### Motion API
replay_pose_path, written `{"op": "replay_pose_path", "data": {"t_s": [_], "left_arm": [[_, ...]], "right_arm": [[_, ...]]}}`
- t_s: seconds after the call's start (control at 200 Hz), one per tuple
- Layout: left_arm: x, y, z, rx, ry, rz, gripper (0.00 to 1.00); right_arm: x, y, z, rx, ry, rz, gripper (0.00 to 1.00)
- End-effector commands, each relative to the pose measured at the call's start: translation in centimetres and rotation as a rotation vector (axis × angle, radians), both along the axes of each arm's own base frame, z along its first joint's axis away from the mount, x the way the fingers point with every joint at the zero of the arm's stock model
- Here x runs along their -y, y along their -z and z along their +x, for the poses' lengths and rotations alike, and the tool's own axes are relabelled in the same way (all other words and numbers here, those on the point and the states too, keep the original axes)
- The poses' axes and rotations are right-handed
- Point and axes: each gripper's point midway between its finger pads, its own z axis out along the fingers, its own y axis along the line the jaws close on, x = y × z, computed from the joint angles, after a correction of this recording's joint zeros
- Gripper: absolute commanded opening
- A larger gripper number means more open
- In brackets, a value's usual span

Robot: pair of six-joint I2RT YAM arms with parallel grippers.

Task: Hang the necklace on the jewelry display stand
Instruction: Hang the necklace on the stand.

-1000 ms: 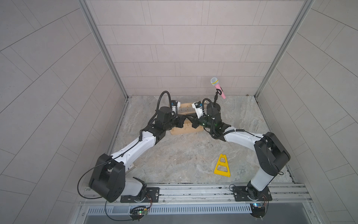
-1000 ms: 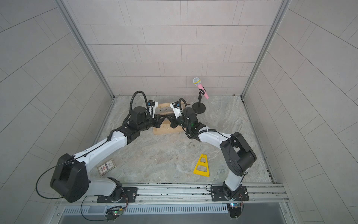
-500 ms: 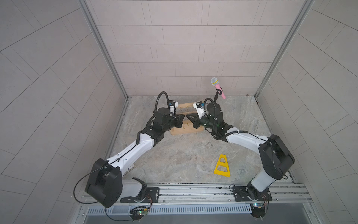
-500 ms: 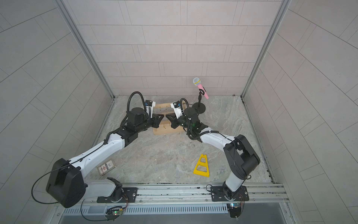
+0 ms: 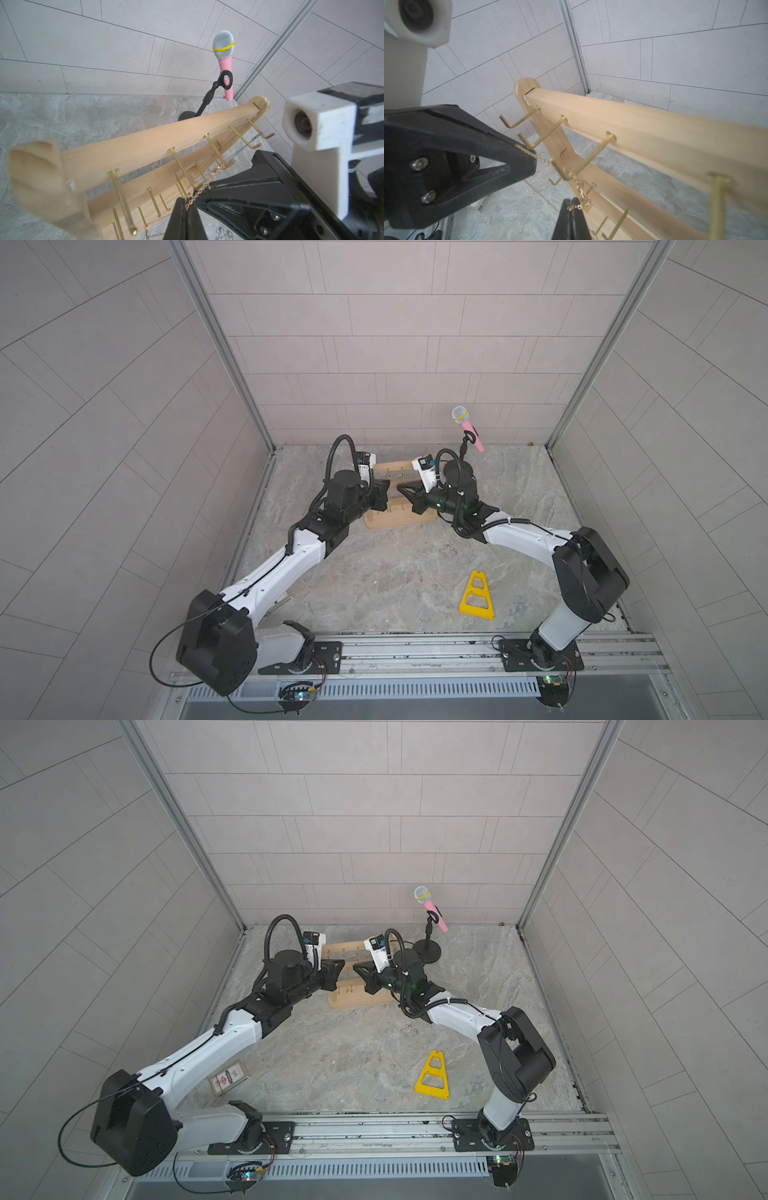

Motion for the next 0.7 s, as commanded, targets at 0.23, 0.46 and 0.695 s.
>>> {"op": "replay_pose_path", "data": {"t_s": [0.23, 0.46, 0.695], "left_arm": [[-0.7, -0.8, 0.3, 0.046, -0.039, 0.029, 0.05], [-1.1, -0.9, 0.6, 0.064, -0.064, 0.033, 0.05], [-0.2, -2.3, 1.2, 0.089, -0.036, 0.011, 0.05]], "right_arm": [[-0.8, -0.9, 1.3, 0.035, 0.017, 0.019, 0.0], [-0.7, -1.3, 2.0, 0.053, 0.039, 0.021, 0.0], [-0.7, -1.7, 2.1, 0.064, 0.044, 0.035, 0.0]]}}
